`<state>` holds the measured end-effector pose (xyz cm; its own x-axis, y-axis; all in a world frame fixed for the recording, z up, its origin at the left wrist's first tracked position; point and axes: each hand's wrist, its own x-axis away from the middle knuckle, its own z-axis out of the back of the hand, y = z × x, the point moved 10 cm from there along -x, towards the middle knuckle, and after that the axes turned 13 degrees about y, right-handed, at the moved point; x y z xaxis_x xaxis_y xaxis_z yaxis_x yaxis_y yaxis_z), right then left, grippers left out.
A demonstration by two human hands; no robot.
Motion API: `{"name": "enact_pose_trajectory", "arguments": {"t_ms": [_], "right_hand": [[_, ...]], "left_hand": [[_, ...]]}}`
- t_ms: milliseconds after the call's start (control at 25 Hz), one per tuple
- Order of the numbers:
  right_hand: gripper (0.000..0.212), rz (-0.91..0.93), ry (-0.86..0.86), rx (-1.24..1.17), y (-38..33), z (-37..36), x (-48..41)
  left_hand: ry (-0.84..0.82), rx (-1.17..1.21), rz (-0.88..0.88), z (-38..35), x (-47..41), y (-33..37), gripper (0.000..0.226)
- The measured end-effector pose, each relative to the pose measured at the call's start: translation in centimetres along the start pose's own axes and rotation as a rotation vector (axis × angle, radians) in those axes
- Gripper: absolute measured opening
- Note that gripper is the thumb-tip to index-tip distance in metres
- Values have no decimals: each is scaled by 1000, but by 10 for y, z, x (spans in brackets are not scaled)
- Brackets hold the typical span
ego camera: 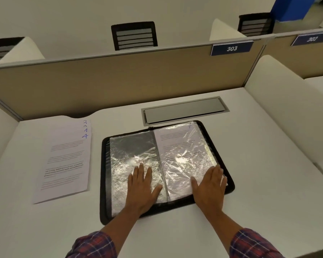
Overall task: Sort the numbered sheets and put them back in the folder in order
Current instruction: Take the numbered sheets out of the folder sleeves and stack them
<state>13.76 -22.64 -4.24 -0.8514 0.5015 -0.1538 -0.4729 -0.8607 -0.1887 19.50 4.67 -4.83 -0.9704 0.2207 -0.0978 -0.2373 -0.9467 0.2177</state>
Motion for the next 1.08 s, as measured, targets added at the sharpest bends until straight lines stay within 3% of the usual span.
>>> {"name": "enact_pose_trajectory", "arguments": {"t_ms": [280, 440, 520, 600, 760, 840, 1000, 1080], "right_hand": [[58, 81, 19, -52, -9, 4, 3], [47, 98, 30, -238, -39, 11, 0], [47, 109, 3, -345, -58, 17, 1], [47, 172, 7, -435, -83, 24, 6], [47, 323, -40, -601, -125, 36, 26], [47, 400, -101, -684, -146, 45, 38], [58, 485, -321, -802, -166, 46, 60], [71, 437, -345, -861, -157, 47, 60]], "left_hand": [[-55, 12, 50, 1, -2, 0, 94], [-19, 47, 111, 15, -15, 2, 74], [-31, 143, 192, 27, -28, 8, 73], [-22, 412, 323, 45, -40, 18, 86], [27, 935, 524, 73, -61, 32, 76], [43, 940, 534, 83, -69, 30, 78], [191, 821, 634, 95, -71, -10, 32], [216, 833, 757, 89, -61, -44, 39]]}}
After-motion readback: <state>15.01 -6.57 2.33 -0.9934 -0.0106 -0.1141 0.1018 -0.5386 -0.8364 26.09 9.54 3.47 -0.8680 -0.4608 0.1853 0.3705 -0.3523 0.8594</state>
